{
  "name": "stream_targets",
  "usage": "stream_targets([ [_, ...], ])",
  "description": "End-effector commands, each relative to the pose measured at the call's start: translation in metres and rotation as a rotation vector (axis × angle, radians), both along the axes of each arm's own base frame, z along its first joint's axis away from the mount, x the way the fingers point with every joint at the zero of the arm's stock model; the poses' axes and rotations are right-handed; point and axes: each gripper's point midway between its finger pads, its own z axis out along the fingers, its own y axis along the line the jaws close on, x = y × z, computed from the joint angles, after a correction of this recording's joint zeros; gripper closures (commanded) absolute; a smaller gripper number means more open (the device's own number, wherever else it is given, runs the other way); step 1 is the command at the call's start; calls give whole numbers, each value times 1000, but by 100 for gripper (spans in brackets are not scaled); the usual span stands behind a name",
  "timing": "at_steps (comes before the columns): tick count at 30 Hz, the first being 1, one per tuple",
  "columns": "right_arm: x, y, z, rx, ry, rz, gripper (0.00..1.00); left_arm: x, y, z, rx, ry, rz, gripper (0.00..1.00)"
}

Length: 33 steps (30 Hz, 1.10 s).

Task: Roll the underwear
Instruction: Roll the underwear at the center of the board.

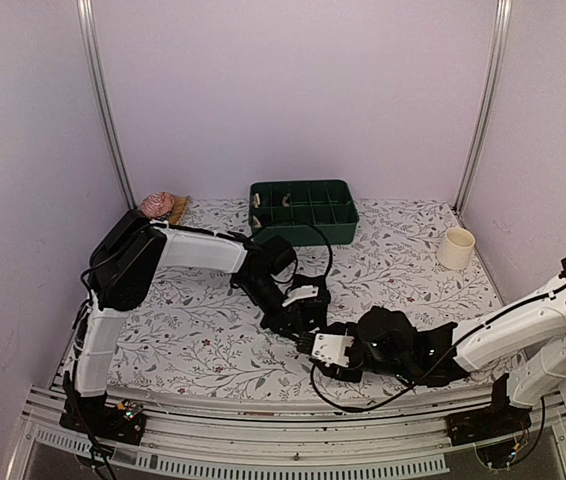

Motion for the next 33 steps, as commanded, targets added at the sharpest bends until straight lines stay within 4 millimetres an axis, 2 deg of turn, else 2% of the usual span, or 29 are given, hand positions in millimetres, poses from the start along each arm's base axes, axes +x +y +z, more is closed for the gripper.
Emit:
stream_targets([
  [1,18,15,-25,-255,-166,-5,50,-6,17,-19,107,132,20,100],
  [4,26,24,-44,-367,-212,7,56,-4,16,-19,110,190,19,100],
  [9,37,17,-75,-508,-241,-26,58,-4,19,-19,111,239,23,100],
  [12,39,11,-81,-523,-244,-53,58,-3,19,-17,104,243,22,100],
  [16,44,2,-91,-575,-266,-85,52,-4,17,-13,99,260,12,100],
  [21,48,-2,-101,-615,-274,-92,52,-6,14,-6,78,288,2,100],
  [33,49,-6,-118,-671,-270,-82,64,-1,14,-4,69,300,4,100],
])
